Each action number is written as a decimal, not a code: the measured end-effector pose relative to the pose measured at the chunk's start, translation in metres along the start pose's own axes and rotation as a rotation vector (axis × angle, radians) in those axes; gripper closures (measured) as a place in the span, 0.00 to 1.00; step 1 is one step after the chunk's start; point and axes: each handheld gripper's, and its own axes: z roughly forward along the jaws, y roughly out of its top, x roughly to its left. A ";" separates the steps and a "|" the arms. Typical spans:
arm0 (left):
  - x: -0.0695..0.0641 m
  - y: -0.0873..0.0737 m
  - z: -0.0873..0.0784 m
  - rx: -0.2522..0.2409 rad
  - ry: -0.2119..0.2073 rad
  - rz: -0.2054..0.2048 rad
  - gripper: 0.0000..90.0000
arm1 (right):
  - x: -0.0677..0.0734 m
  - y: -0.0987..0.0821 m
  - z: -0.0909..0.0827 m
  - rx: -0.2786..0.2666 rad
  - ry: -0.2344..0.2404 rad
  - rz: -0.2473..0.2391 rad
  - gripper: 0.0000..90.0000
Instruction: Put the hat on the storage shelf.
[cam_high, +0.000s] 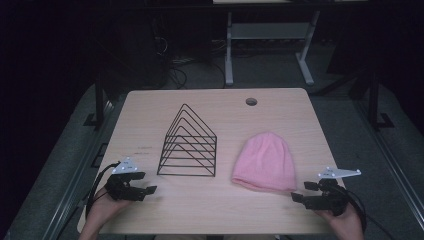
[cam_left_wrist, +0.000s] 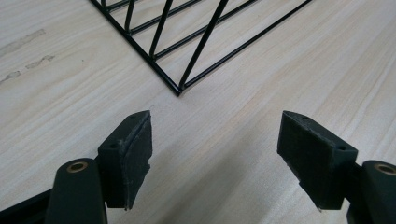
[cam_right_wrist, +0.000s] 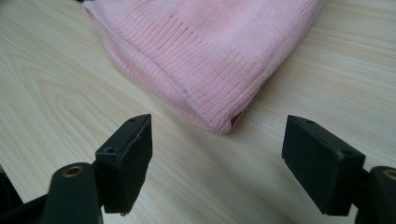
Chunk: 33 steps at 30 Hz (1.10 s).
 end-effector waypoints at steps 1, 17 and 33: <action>0.000 0.000 0.000 -0.003 0.000 -0.001 0.30 | 0.000 0.000 0.000 0.000 0.000 0.001 0.27; -0.007 0.004 0.002 -0.010 -0.007 0.020 0.29 | 0.001 0.012 -0.005 -0.030 0.044 0.004 0.23; -0.005 0.004 0.003 -0.006 -0.011 0.016 0.29 | -0.004 0.046 -0.005 0.018 0.044 -0.023 0.21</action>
